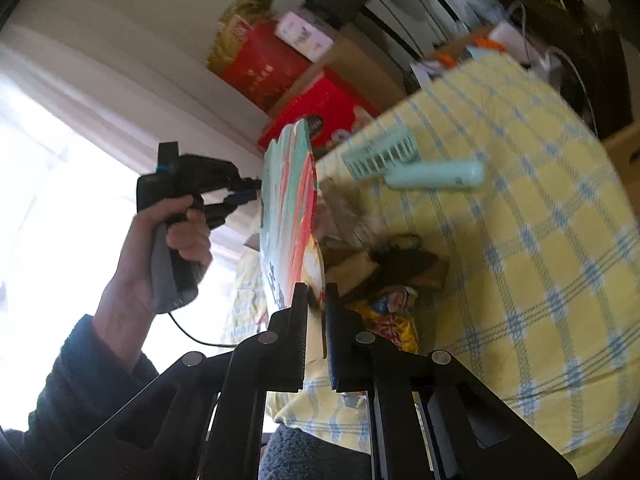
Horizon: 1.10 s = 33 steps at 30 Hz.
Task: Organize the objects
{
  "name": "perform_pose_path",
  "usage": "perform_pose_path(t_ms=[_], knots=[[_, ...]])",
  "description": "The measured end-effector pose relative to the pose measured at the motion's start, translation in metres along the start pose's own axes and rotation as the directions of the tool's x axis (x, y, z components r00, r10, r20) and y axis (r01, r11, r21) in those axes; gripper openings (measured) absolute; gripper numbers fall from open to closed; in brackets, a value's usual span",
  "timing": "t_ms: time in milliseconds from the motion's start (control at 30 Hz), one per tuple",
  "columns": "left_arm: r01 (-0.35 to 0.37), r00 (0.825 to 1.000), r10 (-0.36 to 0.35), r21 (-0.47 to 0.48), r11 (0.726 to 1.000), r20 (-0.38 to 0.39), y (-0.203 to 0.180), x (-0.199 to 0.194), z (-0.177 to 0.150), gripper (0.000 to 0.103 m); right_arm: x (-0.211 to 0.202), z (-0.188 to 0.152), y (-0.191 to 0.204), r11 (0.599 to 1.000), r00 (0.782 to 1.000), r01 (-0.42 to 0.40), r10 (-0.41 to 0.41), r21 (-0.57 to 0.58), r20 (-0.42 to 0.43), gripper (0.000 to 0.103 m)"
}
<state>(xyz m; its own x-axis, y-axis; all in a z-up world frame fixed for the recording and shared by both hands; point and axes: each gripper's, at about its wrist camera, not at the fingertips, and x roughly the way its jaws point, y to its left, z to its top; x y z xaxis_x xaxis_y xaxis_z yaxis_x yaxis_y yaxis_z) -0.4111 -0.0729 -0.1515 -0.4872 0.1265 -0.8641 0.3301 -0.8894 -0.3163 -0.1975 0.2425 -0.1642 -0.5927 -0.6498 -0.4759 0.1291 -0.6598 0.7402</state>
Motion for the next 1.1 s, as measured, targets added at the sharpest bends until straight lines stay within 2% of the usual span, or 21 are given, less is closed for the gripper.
perform_pose_path(t_ms=[133,233,333,467,567,700,900,933,967,1100], knots=[[0.026,1.000,-0.026,-0.032,0.999,0.016,0.009,-0.017,0.000,0.011,-0.002,0.004,0.000,1.000,1.000,-0.015,0.015,0.004,0.014,0.007],[0.015,0.996,-0.019,0.044,0.999,0.083,0.003,-0.038,-0.004,0.013,-0.005,0.005,0.000,0.999,0.999,-0.035,0.035,0.004,0.018,0.007],[0.043,0.993,-0.048,0.054,0.998,0.109,0.005,-0.056,-0.006,0.013,-0.018,0.004,0.001,0.999,0.999,-0.041,0.041,-0.005,0.031,0.007],[0.090,0.992,-0.091,0.015,0.996,0.090,0.018,-0.069,-0.003,0.013,-0.024,0.005,0.003,0.998,0.998,-0.056,0.056,-0.005,0.038,0.008],[0.088,0.993,-0.088,0.009,0.996,0.082,0.030,-0.073,-0.006,0.013,-0.021,0.001,0.001,0.999,0.998,-0.050,0.050,-0.002,0.022,0.009],[0.056,0.994,-0.059,0.028,0.998,0.091,0.049,-0.076,-0.026,0.015,-0.012,-0.002,-0.007,0.999,0.999,-0.031,0.032,0.019,-0.017,0.011],[0.069,0.997,-0.068,-0.040,0.997,0.028,0.101,-0.071,-0.057,0.017,0.000,-0.006,-0.018,0.999,0.999,-0.004,0.006,0.045,-0.050,0.011],[0.069,0.998,-0.069,-0.060,0.996,0.014,0.111,-0.068,-0.062,0.016,0.002,-0.007,-0.018,0.999,0.998,0.001,0.002,0.042,-0.057,0.011],[0.068,0.998,-0.068,-0.064,0.996,-0.005,0.116,-0.064,-0.065,0.001,0.005,-0.009,-0.018,0.999,0.998,0.005,-0.002,0.036,-0.066,0.010],[0.073,0.996,-0.078,-0.092,0.993,-0.052,0.127,-0.052,-0.072,0.000,0.015,-0.015,-0.014,1.000,0.996,0.004,-0.003,0.017,-0.095,0.006]])
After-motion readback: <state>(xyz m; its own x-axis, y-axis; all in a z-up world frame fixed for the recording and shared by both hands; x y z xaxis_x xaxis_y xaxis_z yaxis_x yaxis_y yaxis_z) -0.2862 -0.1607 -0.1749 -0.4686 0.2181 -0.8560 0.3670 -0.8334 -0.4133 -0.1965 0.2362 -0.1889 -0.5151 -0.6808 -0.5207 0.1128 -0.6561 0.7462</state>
